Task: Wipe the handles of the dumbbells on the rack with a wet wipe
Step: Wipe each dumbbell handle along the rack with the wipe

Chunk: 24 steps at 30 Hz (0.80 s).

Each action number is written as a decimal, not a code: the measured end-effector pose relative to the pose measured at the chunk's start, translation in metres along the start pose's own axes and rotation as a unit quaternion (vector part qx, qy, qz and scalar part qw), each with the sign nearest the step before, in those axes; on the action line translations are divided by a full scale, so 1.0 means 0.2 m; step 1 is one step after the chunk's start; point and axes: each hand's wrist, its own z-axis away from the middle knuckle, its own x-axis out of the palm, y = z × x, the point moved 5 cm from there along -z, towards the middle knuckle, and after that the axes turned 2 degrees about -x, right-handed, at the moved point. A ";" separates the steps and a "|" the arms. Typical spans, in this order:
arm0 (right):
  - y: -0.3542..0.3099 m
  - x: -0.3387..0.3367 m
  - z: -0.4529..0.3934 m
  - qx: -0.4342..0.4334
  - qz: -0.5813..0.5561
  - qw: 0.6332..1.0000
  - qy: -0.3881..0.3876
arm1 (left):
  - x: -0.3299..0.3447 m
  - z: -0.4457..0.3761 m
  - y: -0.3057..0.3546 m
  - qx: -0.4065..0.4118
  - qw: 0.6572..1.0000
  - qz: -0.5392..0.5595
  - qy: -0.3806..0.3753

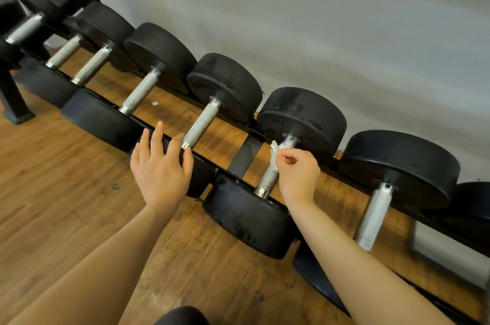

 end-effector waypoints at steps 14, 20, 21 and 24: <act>0.06 -0.04 -0.03 -0.090 0.046 0.993 0.058 | -0.02 0.00 0.00 0.013 1.000 0.006 -0.008; 0.04 -0.04 0.00 -0.105 0.065 0.991 0.056 | -0.03 0.01 0.00 0.012 1.000 0.009 -0.008; 0.04 -0.04 0.02 -0.118 0.085 0.988 0.047 | -0.03 0.01 0.00 0.012 1.000 0.010 -0.007; 0.04 -0.05 0.01 -0.141 0.108 0.983 0.035 | -0.02 0.01 0.00 0.012 1.000 0.010 -0.005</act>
